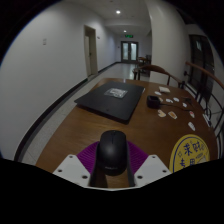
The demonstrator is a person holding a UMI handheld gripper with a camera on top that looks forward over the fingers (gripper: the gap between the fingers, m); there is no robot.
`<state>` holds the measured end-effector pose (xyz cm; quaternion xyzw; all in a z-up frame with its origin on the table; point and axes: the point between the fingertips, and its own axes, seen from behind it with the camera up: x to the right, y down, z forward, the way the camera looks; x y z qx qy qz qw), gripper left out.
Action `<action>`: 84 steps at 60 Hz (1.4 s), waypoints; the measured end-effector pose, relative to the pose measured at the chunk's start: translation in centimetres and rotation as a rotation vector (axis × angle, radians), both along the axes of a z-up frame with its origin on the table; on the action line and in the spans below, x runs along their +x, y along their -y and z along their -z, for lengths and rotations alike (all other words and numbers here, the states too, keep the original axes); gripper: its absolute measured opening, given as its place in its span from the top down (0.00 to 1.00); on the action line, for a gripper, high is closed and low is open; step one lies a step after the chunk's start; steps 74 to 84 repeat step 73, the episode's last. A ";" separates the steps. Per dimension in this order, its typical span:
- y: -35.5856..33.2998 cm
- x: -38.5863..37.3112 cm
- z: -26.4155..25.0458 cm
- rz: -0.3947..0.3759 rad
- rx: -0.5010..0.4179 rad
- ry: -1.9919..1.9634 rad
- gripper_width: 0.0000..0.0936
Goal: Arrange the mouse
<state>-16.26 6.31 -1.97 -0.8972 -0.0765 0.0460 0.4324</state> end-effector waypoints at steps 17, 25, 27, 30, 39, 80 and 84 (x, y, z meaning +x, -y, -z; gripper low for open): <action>3.4 5.0 -13.7 -0.081 0.283 -0.067 0.64; 4.5 16.1 -16.7 0.089 0.325 -0.069 0.64; 4.9 18.9 -15.2 0.137 0.296 -0.060 0.64; 5.3 22.2 -10.8 0.196 0.226 -0.041 0.64; 5.9 26.3 -2.4 0.238 0.043 -0.030 0.64; 13.3 27.1 -5.1 0.134 0.084 -0.053 0.10; 13.3 27.1 -5.1 0.134 0.084 -0.053 0.10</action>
